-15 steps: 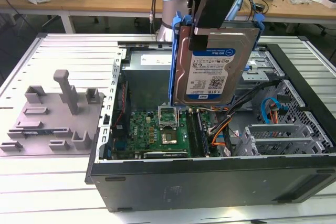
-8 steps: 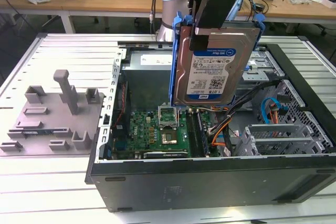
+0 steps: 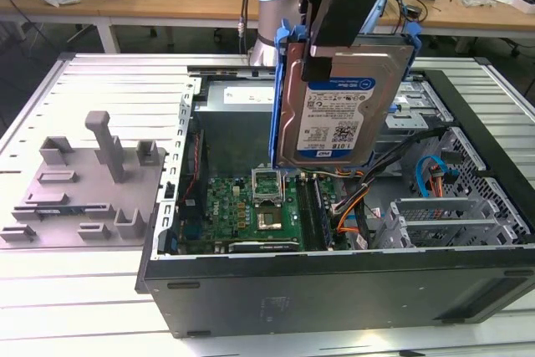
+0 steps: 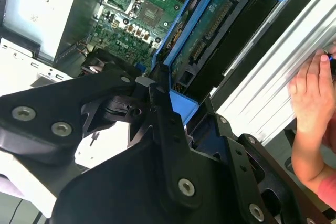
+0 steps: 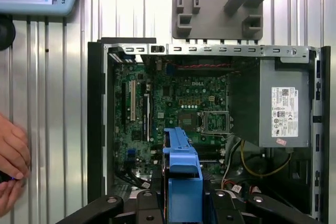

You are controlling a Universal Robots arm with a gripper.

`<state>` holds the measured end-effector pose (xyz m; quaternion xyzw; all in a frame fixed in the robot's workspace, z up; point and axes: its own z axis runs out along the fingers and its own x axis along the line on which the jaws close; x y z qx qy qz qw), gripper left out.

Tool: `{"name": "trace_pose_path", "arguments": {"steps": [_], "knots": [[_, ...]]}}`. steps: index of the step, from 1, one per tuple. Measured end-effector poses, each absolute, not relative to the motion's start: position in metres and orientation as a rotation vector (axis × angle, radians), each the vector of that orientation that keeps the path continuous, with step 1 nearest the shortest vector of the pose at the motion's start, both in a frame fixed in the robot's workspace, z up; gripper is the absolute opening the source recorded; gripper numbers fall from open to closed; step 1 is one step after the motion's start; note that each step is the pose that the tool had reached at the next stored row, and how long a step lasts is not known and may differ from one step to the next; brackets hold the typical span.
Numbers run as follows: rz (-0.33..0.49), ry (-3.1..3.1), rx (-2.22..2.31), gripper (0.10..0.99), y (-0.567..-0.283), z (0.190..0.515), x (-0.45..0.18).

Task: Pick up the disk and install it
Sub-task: 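Insert the disk into the insertion slot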

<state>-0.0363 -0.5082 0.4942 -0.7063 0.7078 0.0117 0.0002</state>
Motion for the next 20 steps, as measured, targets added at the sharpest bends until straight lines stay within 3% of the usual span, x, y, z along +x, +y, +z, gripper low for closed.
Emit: {"name": "trace_pose_path", "arguments": {"steps": [20], "knots": [[0.056,2.234,-2.193,0.365,-0.5164,0.4933,-0.0273]]}}
